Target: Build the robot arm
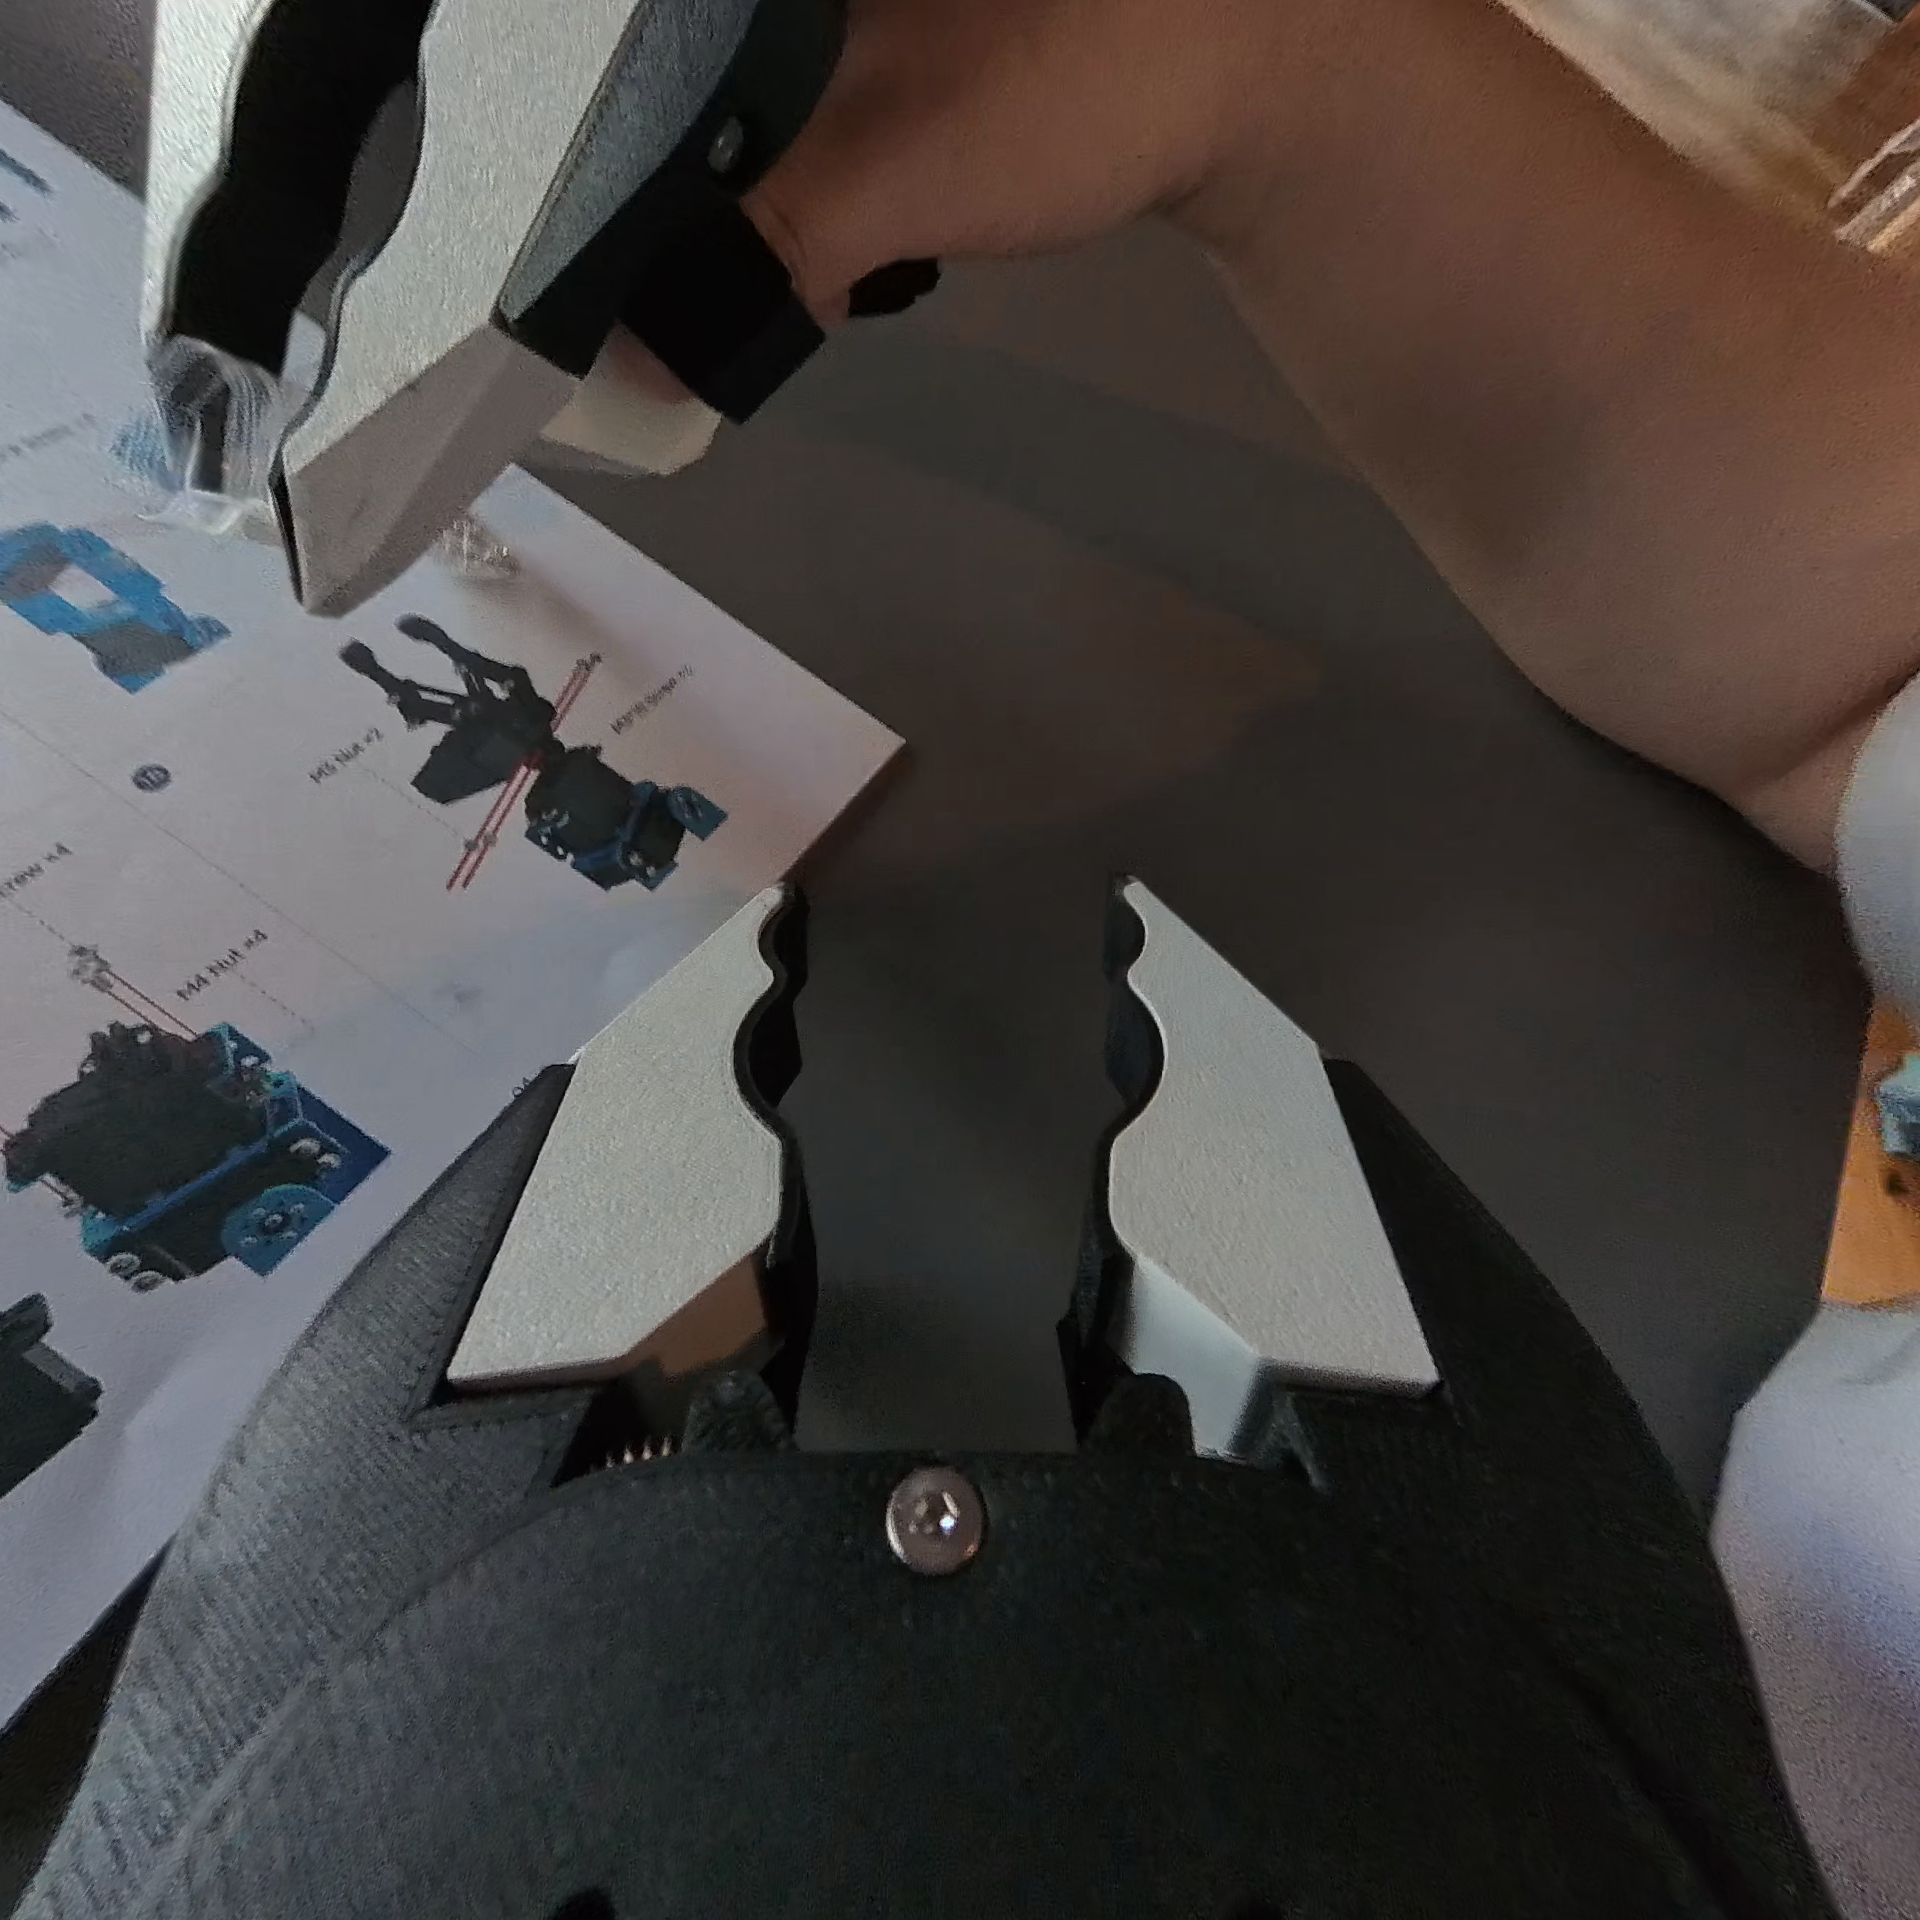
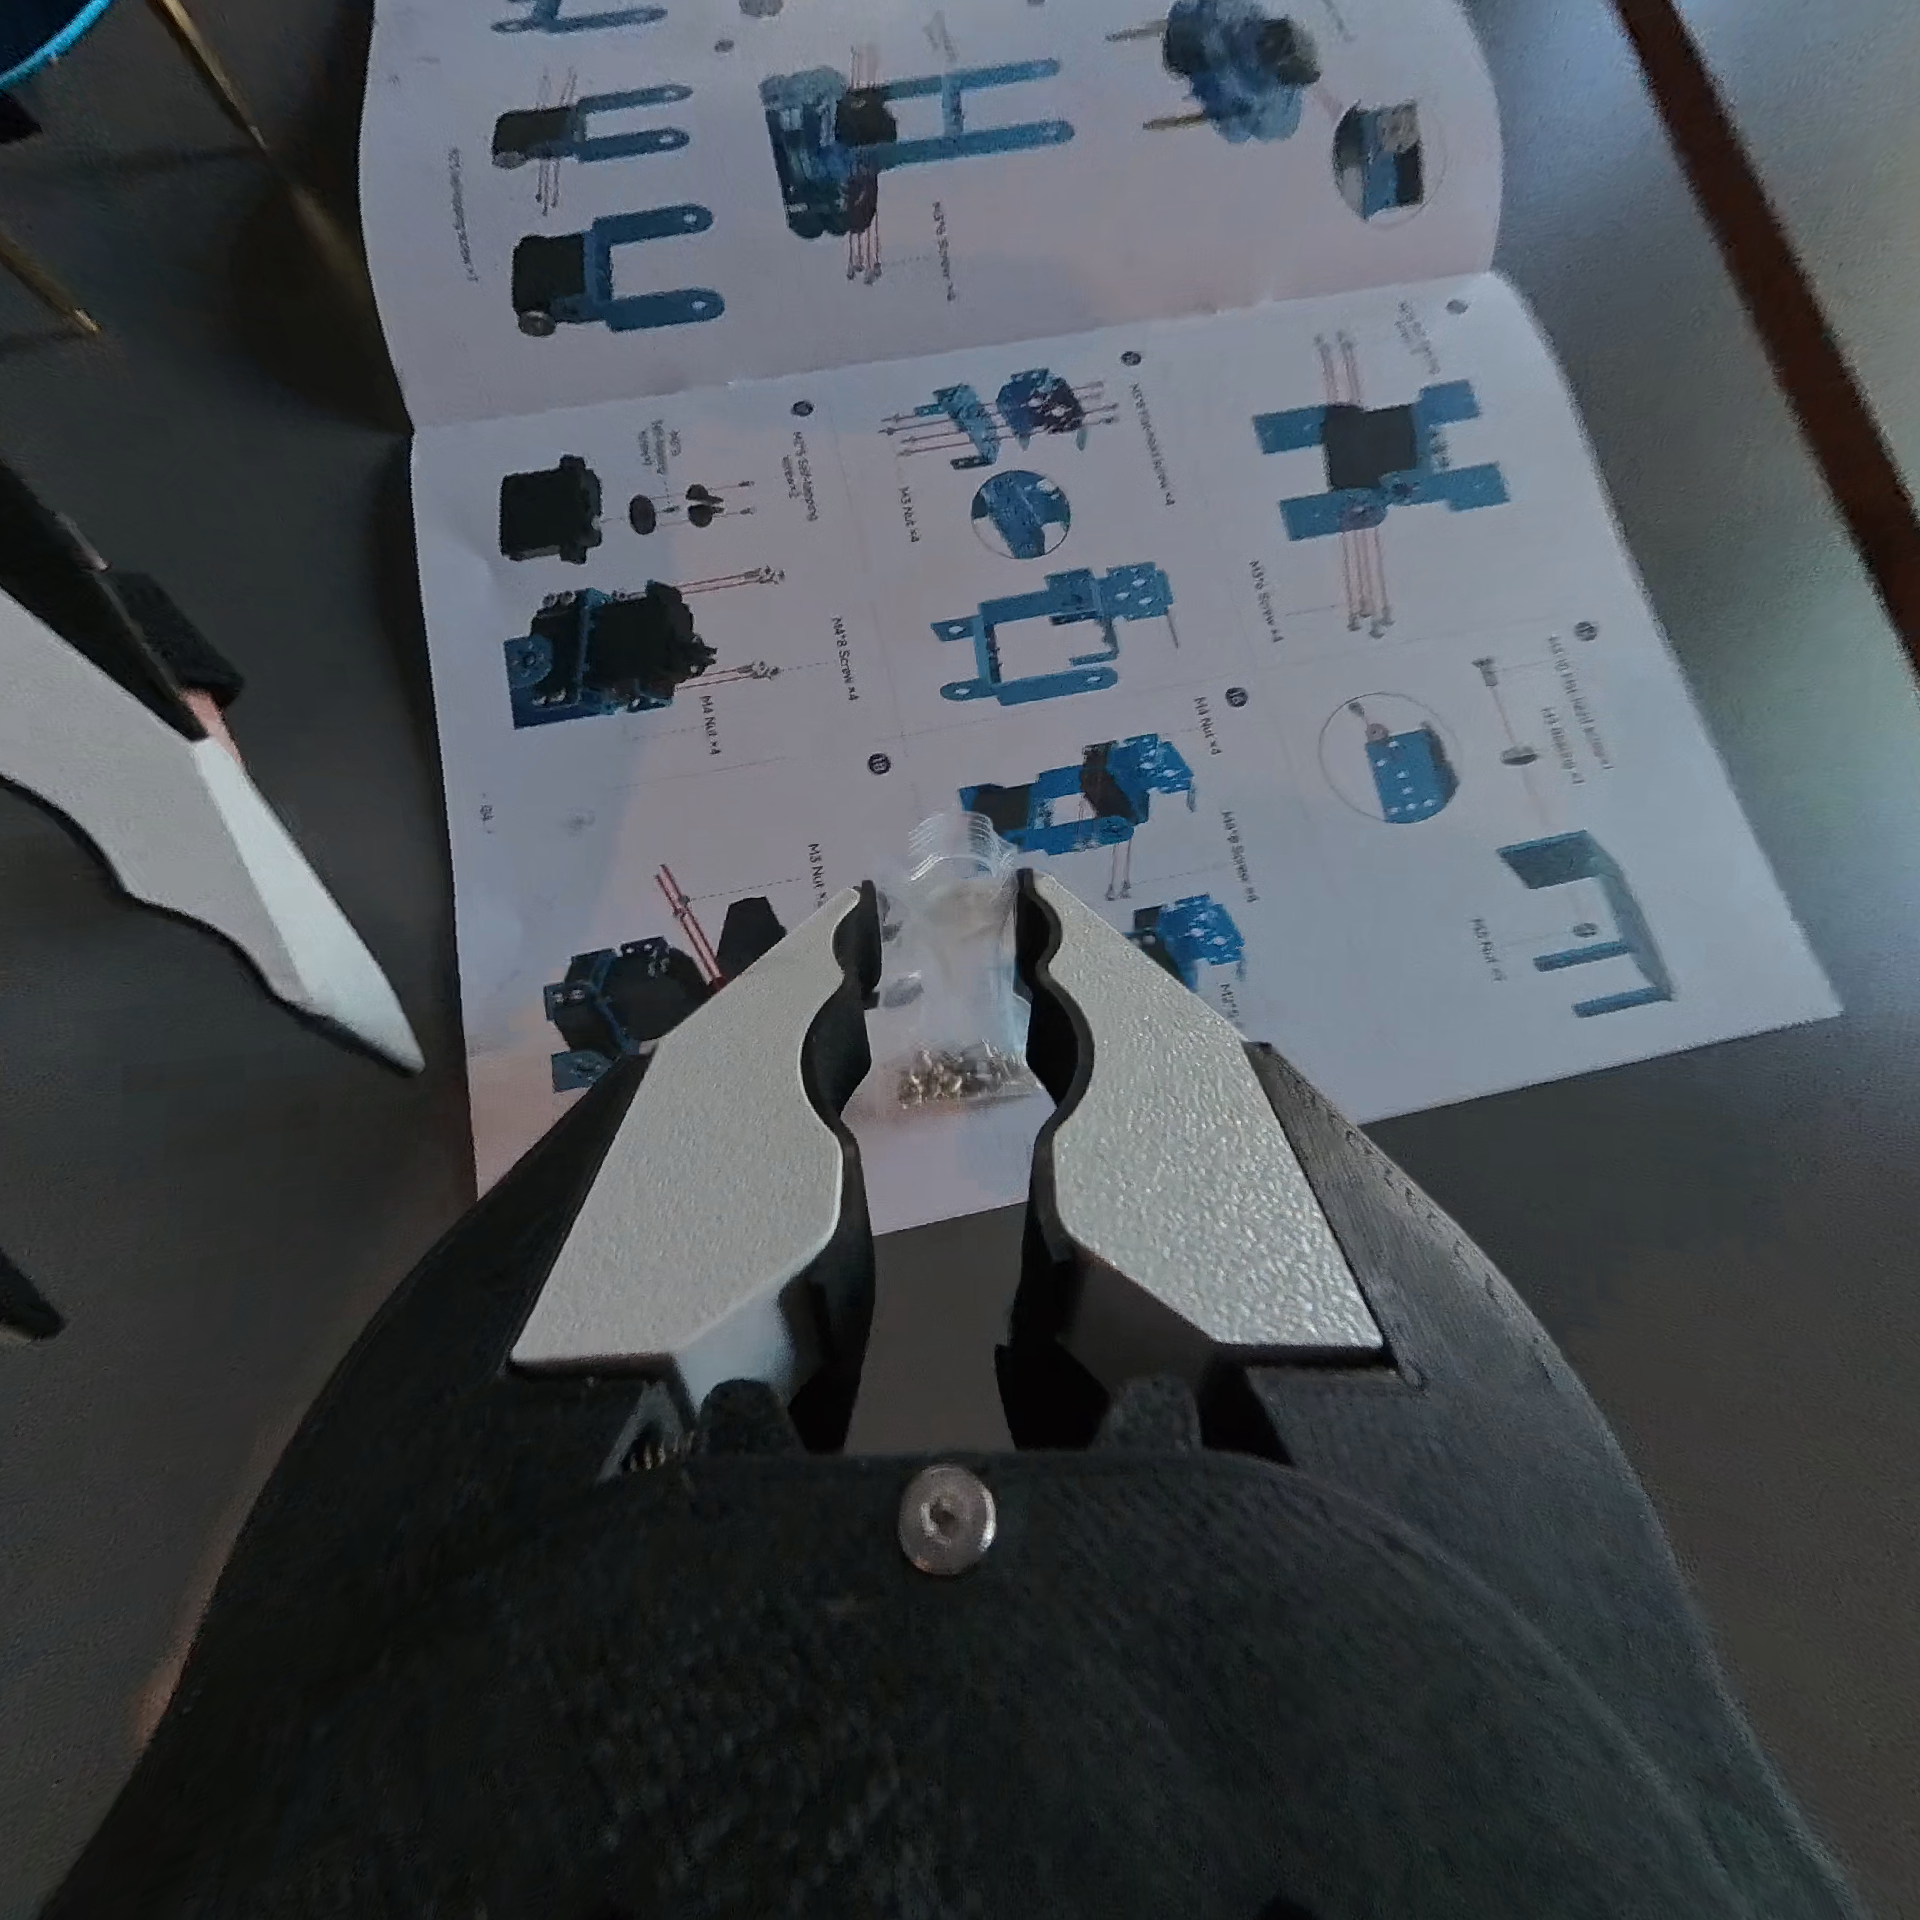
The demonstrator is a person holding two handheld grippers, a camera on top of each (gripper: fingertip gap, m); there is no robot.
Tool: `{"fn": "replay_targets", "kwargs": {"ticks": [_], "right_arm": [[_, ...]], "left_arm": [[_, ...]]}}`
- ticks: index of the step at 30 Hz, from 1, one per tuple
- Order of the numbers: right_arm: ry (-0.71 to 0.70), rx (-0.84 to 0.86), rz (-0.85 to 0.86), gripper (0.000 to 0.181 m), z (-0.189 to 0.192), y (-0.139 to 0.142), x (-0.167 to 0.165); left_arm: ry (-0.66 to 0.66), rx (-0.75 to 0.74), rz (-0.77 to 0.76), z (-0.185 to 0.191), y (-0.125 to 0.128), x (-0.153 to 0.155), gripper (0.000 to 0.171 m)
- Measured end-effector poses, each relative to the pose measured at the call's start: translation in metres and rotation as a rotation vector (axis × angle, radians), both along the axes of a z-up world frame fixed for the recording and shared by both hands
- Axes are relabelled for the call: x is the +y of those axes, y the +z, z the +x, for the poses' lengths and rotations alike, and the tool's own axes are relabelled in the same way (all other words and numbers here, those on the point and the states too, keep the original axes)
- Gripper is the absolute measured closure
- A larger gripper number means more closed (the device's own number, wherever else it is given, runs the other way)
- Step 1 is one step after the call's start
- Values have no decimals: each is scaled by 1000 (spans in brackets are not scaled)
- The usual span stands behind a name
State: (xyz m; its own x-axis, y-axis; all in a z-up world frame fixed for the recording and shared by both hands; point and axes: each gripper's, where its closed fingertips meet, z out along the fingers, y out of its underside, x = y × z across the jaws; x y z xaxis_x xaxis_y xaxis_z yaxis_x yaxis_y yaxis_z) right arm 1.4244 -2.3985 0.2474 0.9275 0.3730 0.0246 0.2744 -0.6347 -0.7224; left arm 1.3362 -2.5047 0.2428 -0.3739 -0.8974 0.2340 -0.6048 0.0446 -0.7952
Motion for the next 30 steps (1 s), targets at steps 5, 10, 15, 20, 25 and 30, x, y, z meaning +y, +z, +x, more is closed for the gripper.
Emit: {"fn": "replay_targets", "kwargs": {"ticks": [5, 10, 15, 20, 25, 30], "right_arm": [[3, -36, -13, 156, 4, -1, -5], [17, -102, -54, 156, 8, -4, -18], [58, -201, -110, 156, 9, -15, -22], [89, -318, -132, 156, 11, -16, -23], [92, -320, -133, 156, 12, -16, -24], [64, -252, -120, 155, 17, -16, -25]], "left_arm": [[-46, 35, -68, -9, 0, -13, 117], [-66, 32, -45, -11, -2, -18, 119], [-51, 46, -110, -8, 1, -14, 125], [-35, 48, -127, -5, 2, -9, 123], [-40, 42, -144, -7, 4, -12, 121], [-51, 42, -135, -8, 3, -16, 122]]}}
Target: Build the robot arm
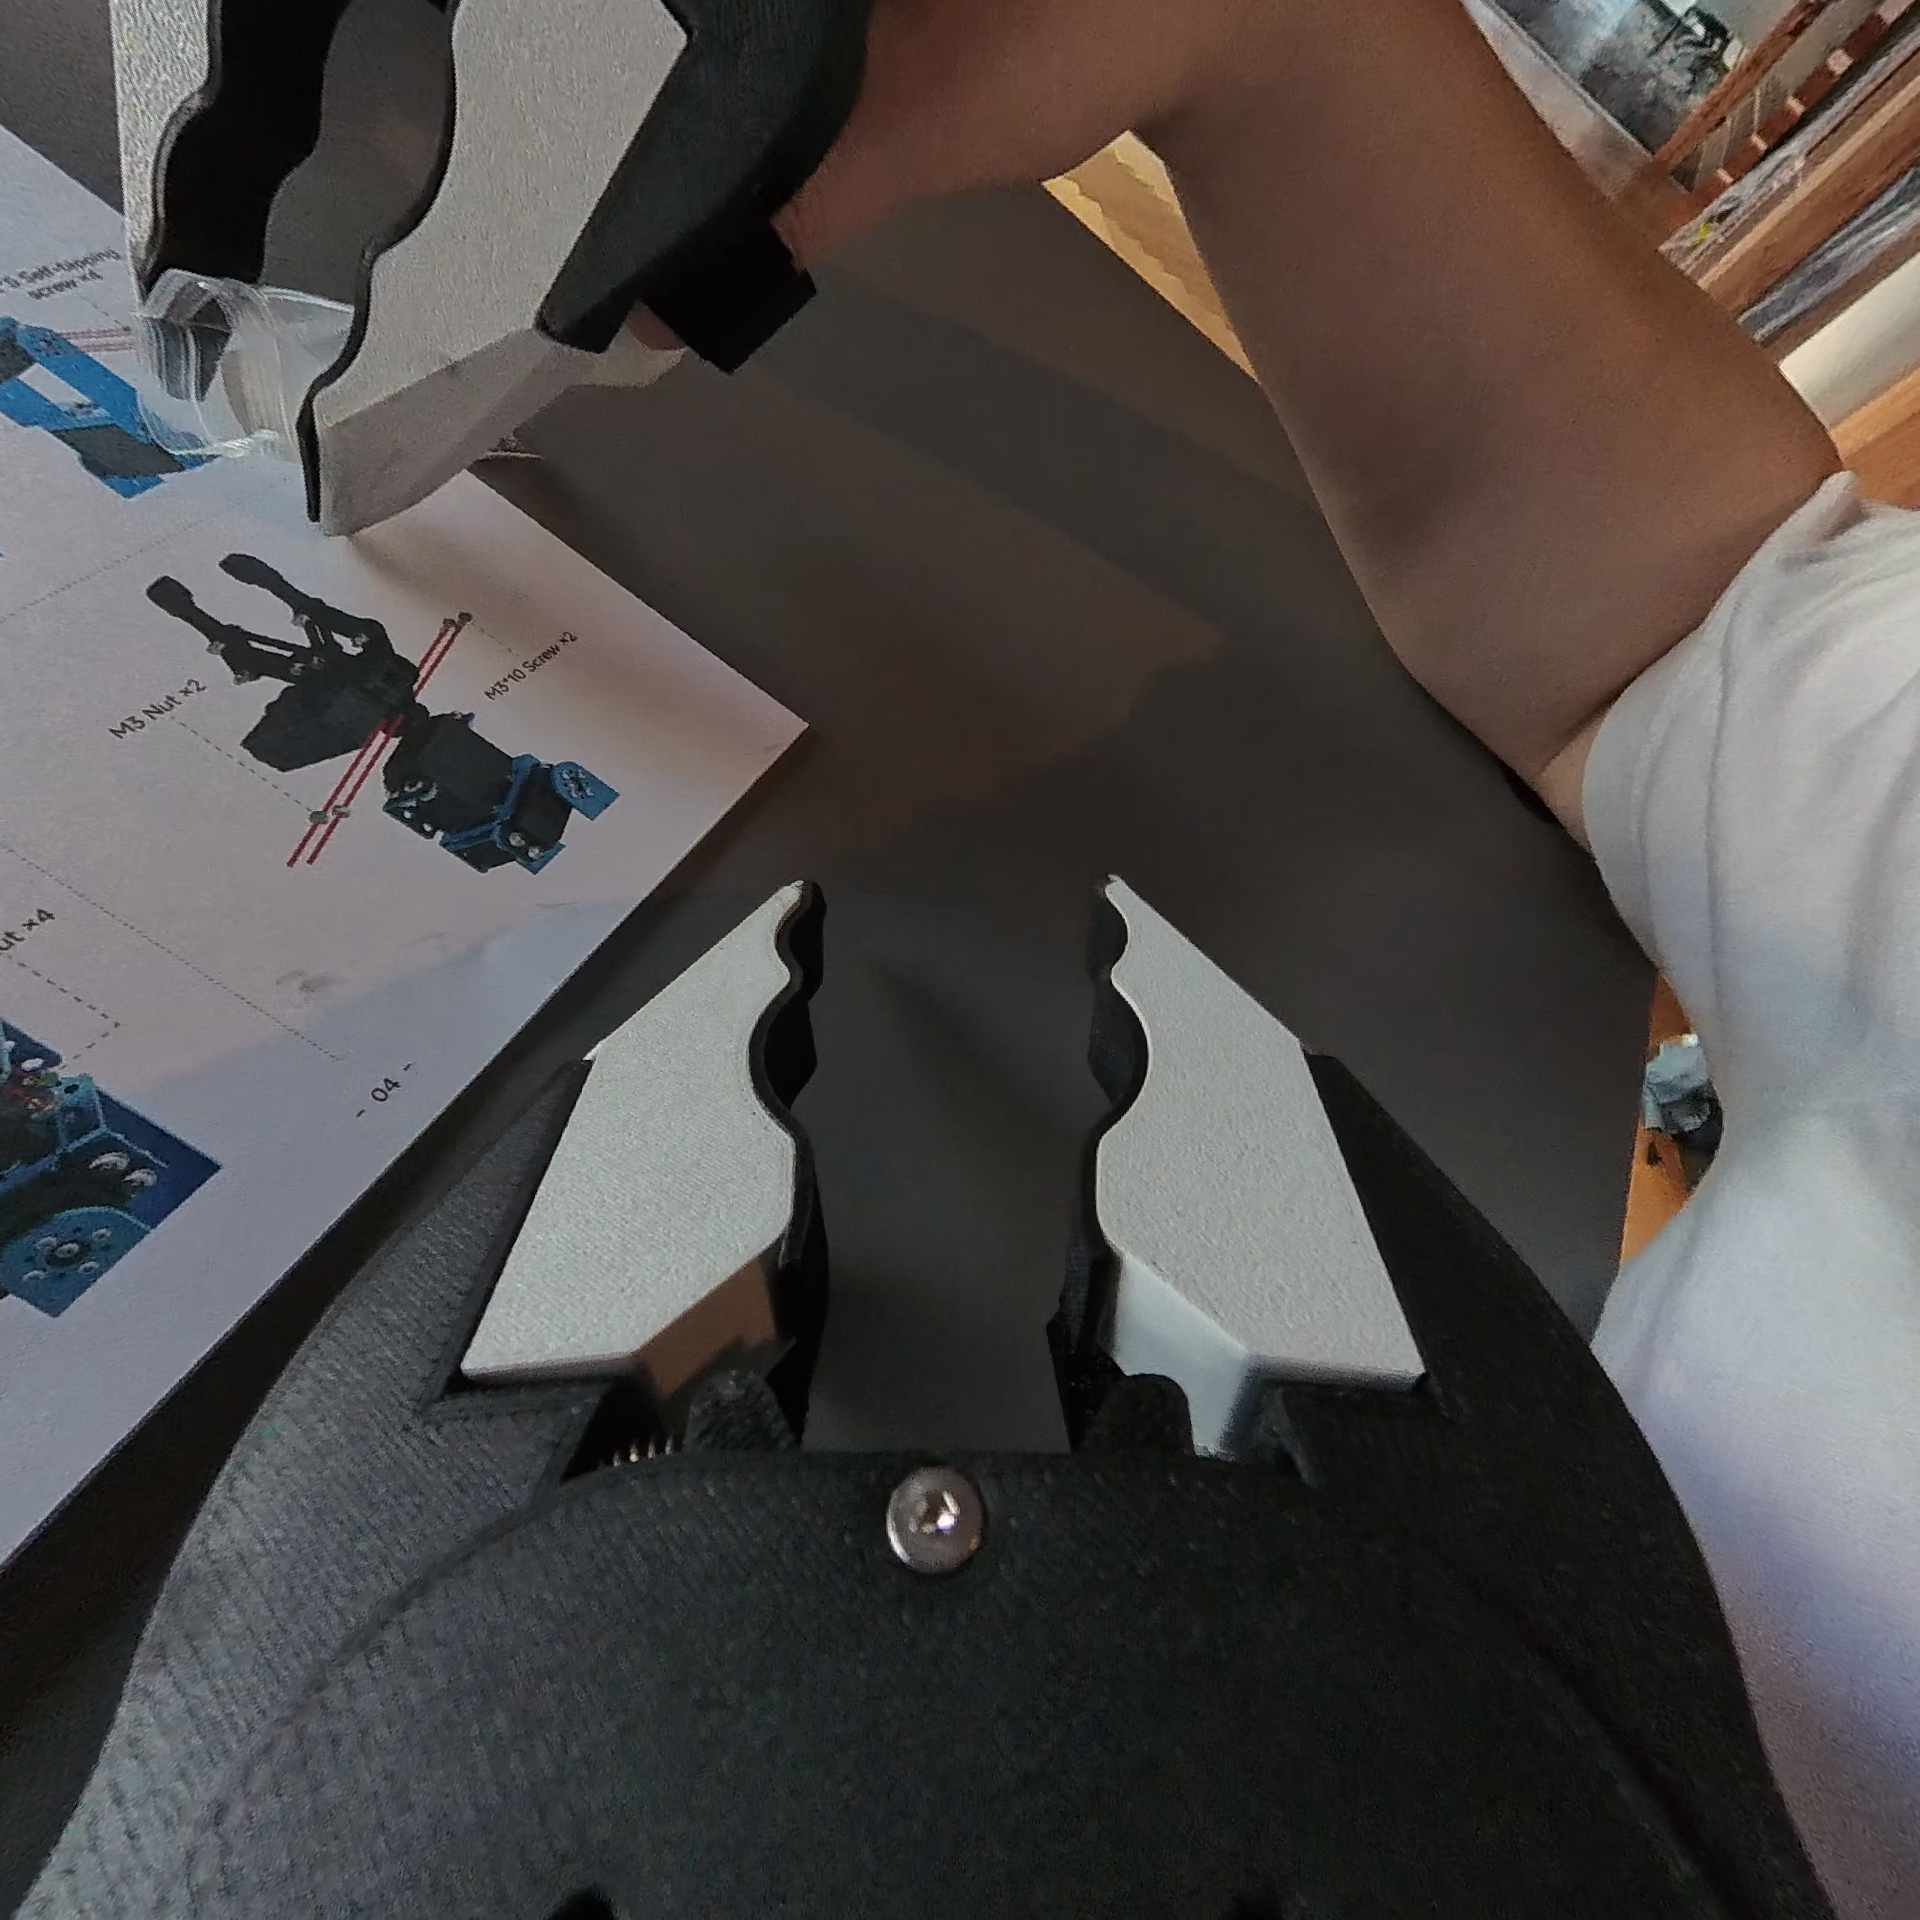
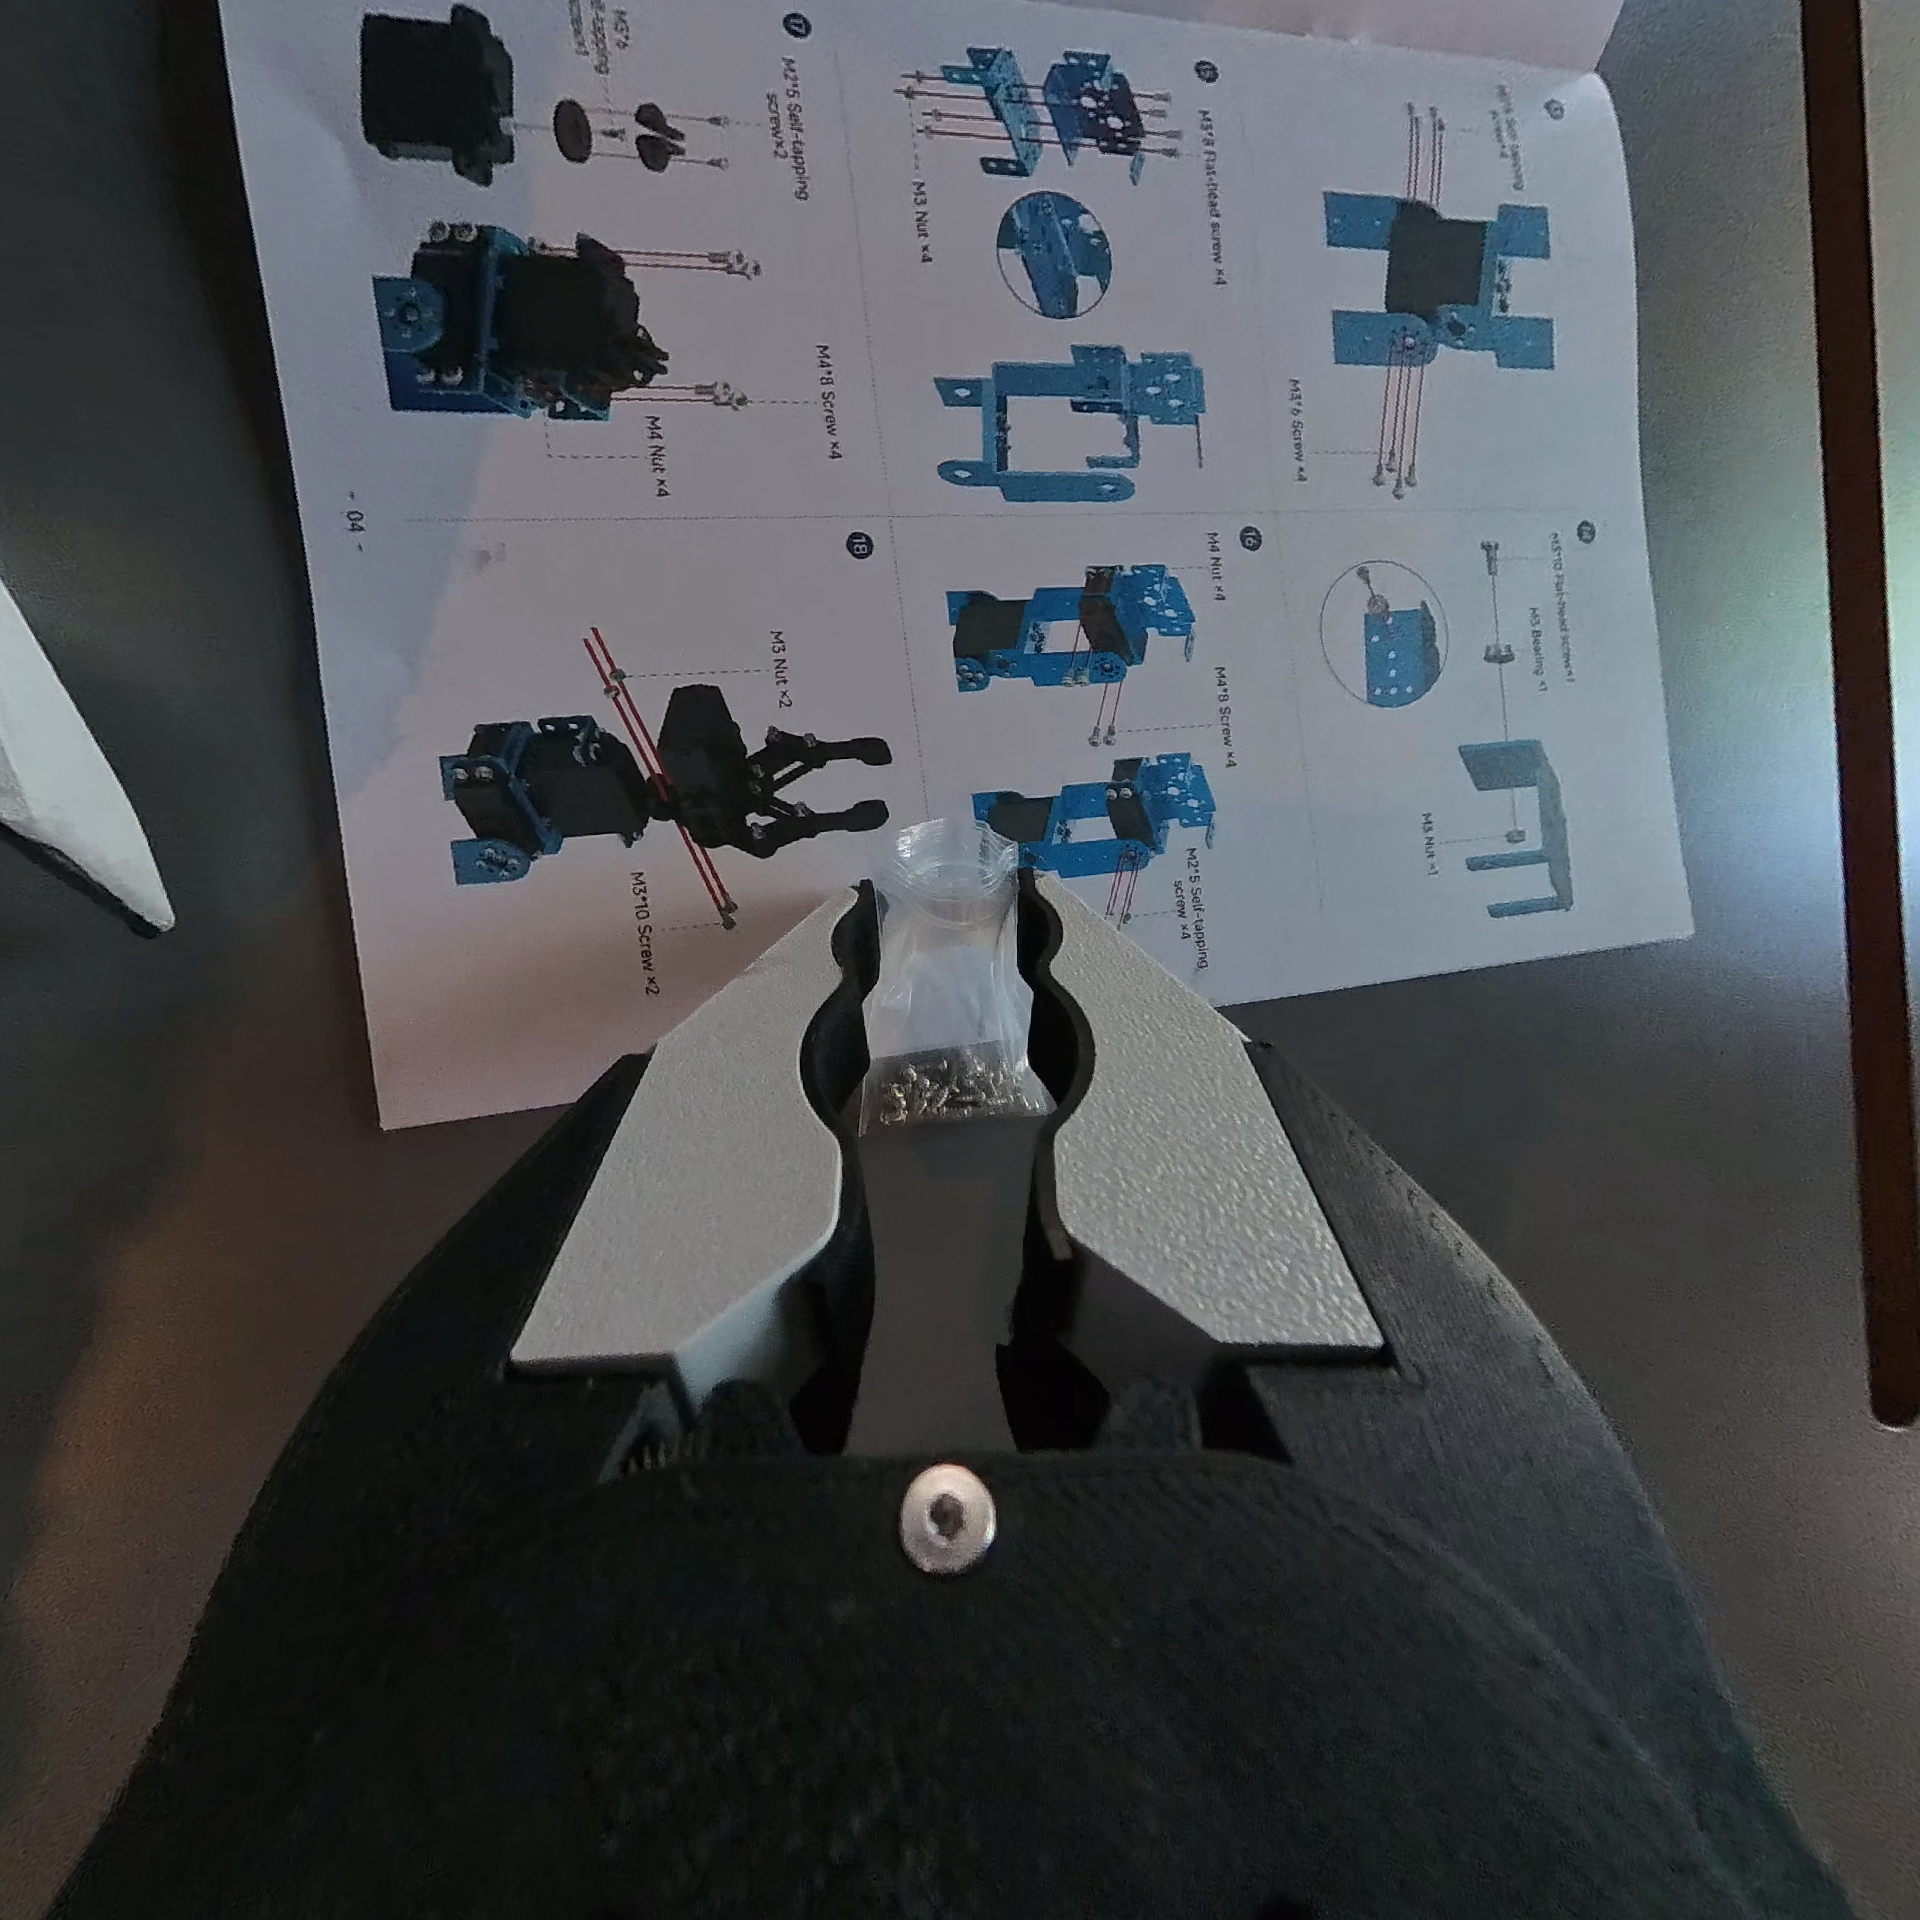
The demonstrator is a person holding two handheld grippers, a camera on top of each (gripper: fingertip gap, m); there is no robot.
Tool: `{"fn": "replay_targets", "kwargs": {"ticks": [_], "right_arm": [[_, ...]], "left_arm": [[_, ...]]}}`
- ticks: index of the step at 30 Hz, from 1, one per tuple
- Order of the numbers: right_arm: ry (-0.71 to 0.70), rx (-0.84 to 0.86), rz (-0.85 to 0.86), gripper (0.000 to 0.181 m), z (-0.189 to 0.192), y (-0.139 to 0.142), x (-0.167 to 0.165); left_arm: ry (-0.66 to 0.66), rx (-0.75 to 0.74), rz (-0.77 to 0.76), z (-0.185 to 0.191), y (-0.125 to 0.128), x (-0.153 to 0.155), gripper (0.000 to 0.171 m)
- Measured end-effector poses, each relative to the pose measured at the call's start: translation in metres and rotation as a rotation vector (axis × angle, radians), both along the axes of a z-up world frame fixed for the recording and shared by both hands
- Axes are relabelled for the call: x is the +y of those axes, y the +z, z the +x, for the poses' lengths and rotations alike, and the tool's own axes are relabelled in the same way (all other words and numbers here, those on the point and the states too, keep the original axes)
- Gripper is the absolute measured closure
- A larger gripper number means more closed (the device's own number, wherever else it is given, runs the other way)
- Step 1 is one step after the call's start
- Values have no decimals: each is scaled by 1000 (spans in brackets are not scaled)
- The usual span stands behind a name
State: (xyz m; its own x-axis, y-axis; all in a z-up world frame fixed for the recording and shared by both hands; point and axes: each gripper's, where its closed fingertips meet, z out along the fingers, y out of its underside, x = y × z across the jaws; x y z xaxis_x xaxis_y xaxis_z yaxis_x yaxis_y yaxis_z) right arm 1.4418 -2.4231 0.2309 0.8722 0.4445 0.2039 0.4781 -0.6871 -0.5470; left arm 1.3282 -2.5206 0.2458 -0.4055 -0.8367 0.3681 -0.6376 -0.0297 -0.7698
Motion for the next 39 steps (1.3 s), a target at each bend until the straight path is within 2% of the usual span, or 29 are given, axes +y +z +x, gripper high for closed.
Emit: {"fn": "replay_targets", "kwargs": {"ticks": [8, 39], "right_arm": [[14, -5, 0, 156, -2, 0, 0], [44, -61, 36, 156, -2, 6, 3]], "left_arm": [[4, 7, -41, 0, 3, 1, 121], [-18, 14, -44, -4, 3, -2, 124]]}}
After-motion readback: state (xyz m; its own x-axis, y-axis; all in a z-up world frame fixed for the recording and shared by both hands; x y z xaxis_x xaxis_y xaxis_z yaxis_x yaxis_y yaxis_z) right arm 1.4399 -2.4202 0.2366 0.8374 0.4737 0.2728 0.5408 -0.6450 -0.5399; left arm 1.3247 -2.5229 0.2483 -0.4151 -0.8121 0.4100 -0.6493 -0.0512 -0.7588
